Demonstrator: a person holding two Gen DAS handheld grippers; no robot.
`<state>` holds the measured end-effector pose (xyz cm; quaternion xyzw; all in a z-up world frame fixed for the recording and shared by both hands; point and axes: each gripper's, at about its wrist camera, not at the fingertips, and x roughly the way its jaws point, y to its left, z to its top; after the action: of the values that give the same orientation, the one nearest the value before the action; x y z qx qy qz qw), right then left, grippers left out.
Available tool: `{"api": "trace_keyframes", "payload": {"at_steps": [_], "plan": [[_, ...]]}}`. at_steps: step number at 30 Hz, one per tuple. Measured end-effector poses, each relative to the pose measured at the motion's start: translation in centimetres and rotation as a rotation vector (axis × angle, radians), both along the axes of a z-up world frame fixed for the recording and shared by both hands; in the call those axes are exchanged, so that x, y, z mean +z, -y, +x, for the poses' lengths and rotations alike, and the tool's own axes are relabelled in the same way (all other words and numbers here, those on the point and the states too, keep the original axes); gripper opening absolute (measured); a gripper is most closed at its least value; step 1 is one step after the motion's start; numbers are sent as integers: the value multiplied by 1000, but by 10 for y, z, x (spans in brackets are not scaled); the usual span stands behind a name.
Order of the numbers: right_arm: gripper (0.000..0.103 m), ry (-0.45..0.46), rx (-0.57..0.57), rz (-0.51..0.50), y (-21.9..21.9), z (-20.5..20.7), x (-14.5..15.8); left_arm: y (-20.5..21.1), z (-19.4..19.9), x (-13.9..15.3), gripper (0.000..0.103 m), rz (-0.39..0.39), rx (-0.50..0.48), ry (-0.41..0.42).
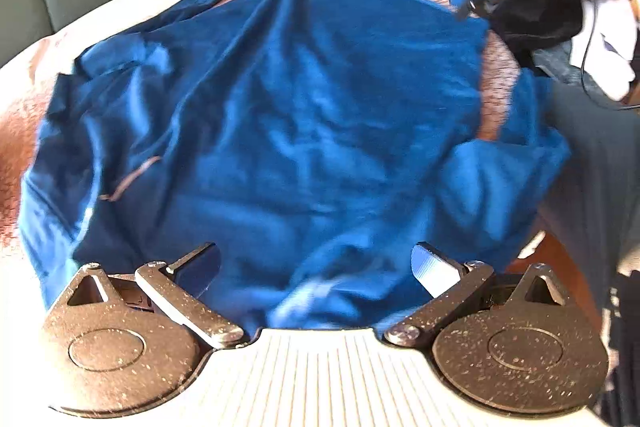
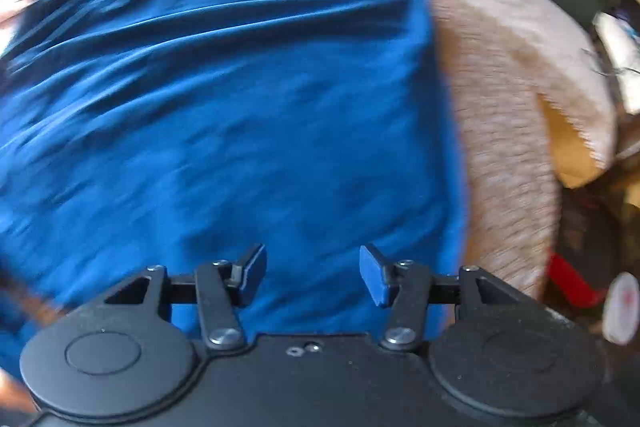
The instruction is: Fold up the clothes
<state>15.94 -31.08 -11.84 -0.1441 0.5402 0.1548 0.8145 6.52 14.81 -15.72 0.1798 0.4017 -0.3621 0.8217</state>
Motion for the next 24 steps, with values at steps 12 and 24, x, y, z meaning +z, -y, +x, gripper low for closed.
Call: {"api": "trace_keyframes", "payload": {"at_steps": [12,24], "plan": [[103,-94,380,165,-116,-123,15,27,-55,-5,102,-17,-108,47],[103,-124,513,109,-167,-164,-8,22,-68,-11,102,-6,-152,61]]}}
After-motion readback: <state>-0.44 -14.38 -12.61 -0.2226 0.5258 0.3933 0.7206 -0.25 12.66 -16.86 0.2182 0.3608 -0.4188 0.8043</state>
